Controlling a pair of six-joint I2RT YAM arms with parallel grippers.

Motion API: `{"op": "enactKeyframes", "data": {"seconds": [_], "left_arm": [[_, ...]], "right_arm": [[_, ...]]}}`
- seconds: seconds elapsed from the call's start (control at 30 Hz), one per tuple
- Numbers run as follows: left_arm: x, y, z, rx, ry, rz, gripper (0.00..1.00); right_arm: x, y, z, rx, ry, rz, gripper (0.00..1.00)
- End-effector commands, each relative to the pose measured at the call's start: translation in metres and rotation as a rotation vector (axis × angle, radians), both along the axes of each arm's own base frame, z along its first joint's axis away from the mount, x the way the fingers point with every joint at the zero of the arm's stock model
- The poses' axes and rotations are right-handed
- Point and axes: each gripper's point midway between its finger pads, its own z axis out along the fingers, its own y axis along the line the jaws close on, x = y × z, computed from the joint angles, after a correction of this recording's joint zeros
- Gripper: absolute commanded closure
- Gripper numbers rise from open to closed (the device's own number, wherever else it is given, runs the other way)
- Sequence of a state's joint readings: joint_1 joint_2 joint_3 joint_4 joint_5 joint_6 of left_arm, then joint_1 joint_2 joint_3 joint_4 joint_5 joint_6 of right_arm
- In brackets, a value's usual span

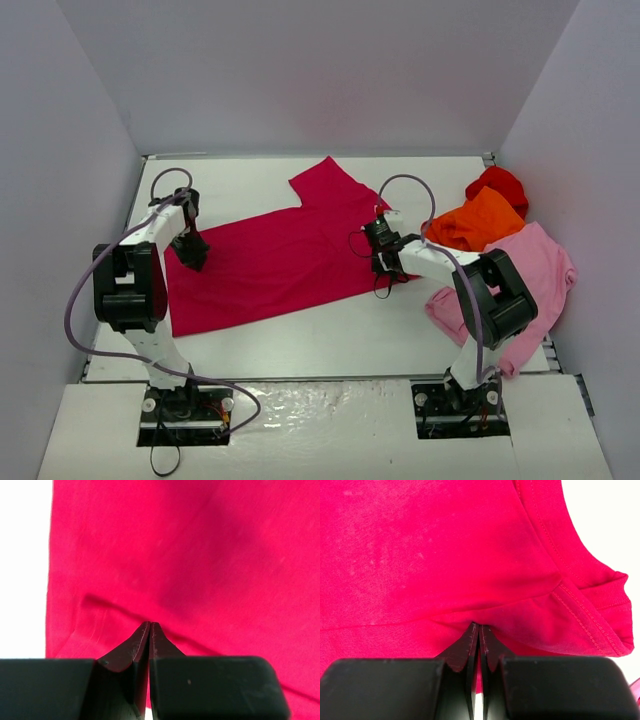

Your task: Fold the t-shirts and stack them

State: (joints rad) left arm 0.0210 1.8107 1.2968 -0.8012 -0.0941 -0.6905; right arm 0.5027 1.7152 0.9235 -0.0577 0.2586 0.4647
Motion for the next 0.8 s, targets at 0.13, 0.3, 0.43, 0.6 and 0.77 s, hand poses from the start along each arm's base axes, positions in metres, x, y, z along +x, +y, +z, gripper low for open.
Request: {"op": "enactKeyframes", "data": {"seconds": [0.13, 0.3, 0.43, 0.6, 0.77], "left_arm": [[0.019, -0.001, 0.007, -0.001, -0.045, -0.023, 1.0], [0.015, 0.0, 0.012, 0.005, -0.038, -0.037, 1.0], [0.011, -0.001, 0.014, 0.001, -0.046, -0.04, 1.0], [0.005, 0.0, 0.012, 0.006, -0.038, -0.046, 1.0], [0.004, 0.0, 0.016, 0.011, -0.054, -0.047, 1.0]], "right_arm": [[-0.049, 0.001, -0.01, 0.037, 0.093, -0.017, 1.0], [-0.077, 0.012, -0.001, 0.054, 0.112, -0.023, 1.0], [-0.105, 0.016, -0.003, 0.0, 0.137, -0.008, 1.0], [-0.135, 0.027, -0.009, 0.008, 0.157, -0.001, 1.0], [-0.132, 0.042, 0.01, 0.049, 0.081, 0.001, 0.82]]}}
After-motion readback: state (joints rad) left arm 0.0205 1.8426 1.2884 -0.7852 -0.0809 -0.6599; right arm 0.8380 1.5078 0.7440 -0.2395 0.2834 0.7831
